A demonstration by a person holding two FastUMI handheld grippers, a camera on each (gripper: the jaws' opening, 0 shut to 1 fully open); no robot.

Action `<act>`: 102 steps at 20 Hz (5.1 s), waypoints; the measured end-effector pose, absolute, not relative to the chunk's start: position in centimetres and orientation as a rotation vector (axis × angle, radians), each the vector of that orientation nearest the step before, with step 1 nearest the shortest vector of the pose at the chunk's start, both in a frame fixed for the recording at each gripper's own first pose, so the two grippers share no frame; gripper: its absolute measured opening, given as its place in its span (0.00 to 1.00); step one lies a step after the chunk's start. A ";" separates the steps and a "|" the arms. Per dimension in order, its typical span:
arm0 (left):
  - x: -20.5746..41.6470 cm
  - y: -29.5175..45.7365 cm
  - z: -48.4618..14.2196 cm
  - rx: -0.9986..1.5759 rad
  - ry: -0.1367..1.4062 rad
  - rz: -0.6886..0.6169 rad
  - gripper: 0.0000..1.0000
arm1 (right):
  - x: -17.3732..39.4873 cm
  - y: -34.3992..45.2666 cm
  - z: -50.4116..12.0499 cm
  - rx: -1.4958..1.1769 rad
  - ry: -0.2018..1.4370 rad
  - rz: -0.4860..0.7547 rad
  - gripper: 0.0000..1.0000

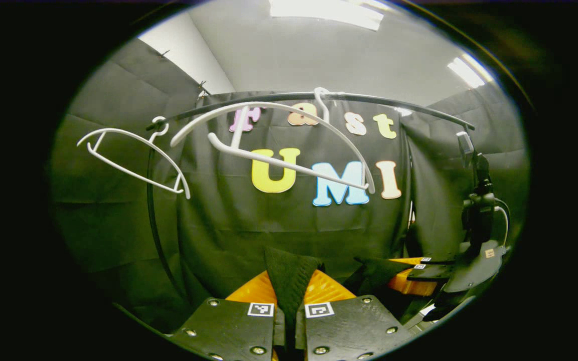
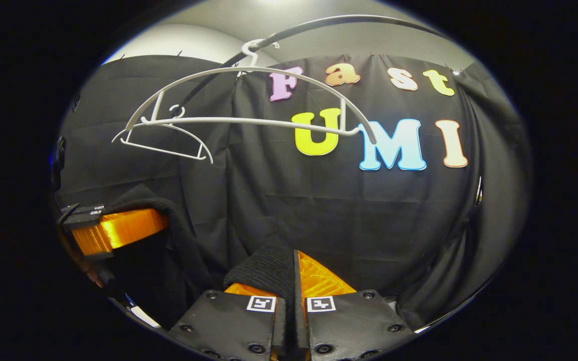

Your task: Grasp the clothes on the hanger with both hands and then place them into the laundry hamper below.

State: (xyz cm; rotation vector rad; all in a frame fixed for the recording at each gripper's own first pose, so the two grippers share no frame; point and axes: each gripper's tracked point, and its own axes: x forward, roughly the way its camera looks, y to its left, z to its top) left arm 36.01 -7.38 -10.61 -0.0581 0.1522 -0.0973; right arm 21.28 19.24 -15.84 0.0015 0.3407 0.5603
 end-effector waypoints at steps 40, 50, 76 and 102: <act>22.1 -6.0 -53.3 -0.066 1.105 0.006 0.09 | 7.5 15.0 -42.1 -0.173 0.990 0.473 0.27; 24.8 -4.6 -46.7 -0.015 0.940 0.037 0.96 | 6.7 14.8 -39.9 -0.166 0.916 0.501 1.00; 19.5 0.9 -6.9 -0.061 0.140 -0.022 0.95 | 3.2 3.8 -8.7 -0.060 0.273 0.231 0.97; 13.4 -1.9 3.8 0.003 -0.030 -0.007 0.94 | -4.1 -7.3 -1.3 0.002 0.019 0.022 0.99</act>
